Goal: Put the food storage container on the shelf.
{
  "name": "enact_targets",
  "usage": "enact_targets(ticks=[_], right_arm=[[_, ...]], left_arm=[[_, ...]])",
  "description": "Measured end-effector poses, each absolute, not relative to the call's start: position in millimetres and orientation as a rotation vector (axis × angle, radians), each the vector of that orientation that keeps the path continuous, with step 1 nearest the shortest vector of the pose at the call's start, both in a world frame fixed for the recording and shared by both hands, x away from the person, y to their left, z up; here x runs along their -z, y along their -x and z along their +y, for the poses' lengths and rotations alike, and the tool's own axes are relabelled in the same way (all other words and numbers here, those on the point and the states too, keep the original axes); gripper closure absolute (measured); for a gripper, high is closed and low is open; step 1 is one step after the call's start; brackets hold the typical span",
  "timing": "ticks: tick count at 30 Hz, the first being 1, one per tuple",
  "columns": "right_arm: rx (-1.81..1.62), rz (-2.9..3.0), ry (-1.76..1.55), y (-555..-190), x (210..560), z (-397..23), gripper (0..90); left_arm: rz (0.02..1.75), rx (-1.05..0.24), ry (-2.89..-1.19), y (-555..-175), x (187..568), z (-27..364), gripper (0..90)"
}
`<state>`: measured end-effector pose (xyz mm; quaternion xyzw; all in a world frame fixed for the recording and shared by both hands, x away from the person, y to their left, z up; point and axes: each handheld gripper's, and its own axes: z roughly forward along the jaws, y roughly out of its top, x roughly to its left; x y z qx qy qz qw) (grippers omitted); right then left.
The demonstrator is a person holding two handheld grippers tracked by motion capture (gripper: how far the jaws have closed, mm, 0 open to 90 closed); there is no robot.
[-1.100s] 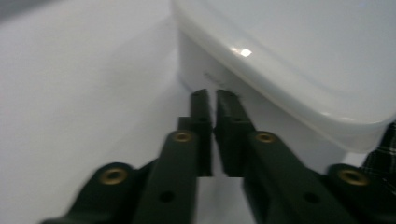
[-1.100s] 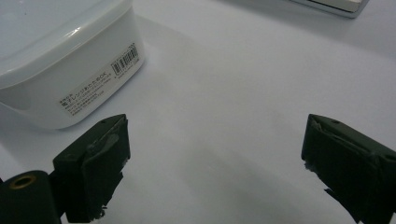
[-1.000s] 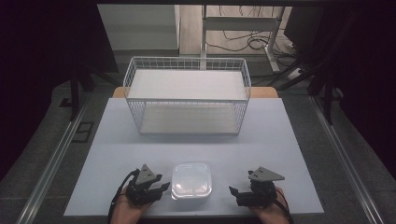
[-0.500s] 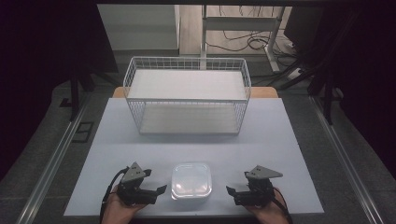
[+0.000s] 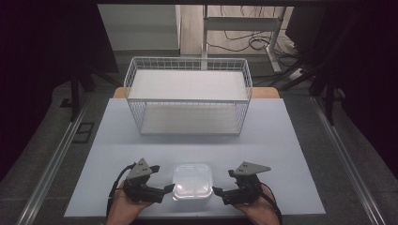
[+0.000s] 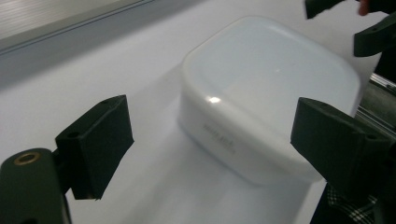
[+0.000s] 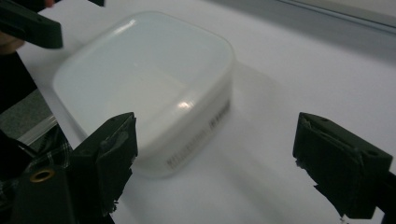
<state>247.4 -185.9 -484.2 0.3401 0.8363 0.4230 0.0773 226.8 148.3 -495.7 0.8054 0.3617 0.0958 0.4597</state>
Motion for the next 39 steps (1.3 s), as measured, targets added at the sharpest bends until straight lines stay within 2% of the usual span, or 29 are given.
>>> enact_targets(ticks=[5, 9, 12, 13, 16, 18, 20, 24, 26, 30, 33, 34, 39], right_arm=[[-1.269, 2.552, -0.984, -258, 482, -165, 12.8], [-1.232, 2.623, -0.99, -269, 489, -149, 8.7], [-1.255, 2.646, -0.984, -268, 491, -149, 9.9], [-1.258, 2.654, -0.981, -267, 491, -149, 11.7], [-1.284, 2.692, -1.003, -263, 492, -150, 13.3], [-1.294, 2.721, -1.036, -259, 495, -151, 12.4], [-1.296, 2.707, -1.052, -254, 494, -154, 17.5], [-1.286, 2.65, -1.092, -246, 485, -161, 43.1], [-1.296, 2.625, -1.128, -245, 481, -165, 51.3], [-1.357, 2.561, -1.198, -245, 473, -172, 67.9], [-1.375, 2.533, -1.209, -245, 472, -174, 73.1], [-1.39, 2.513, -1.201, -245, 472, -175, 78.0], [-1.34, 2.484, -1.144, -243, 469, -170, 78.3]], left_arm=[[0.879, -0.224, -2.023, -240, 498, 132, 10.5], [0.904, -0.125, -1.999, -251, 510, 127, 7.7], [0.901, -0.002, -1.98, -247, 513, 127, 12.0], [0.897, 0.008, -1.984, -244, 512, 126, 14.8], [0.89, 0.022, -1.991, -236, 510, 126, 15.6], [0.897, 0.021, -1.987, -230, 510, 127, 21.4], [0.914, 0.02, -1.976, -223, 509, 130, 26.5], [0.943, -0.003, -1.956, -214, 505, 136, 45.1], [0.945, 0.011, -1.967, -215, 502, 139, 49.8], [0.963, -0.029, -1.931, -215, 497, 143, 66.3], [0.979, -0.047, -1.912, -215, 497, 144, 75.2], [0.987, -0.101, -1.923, -215, 497, 144, 79.1], [0.993, -0.108, -1.902, -218, 496, 145, 79.2]])
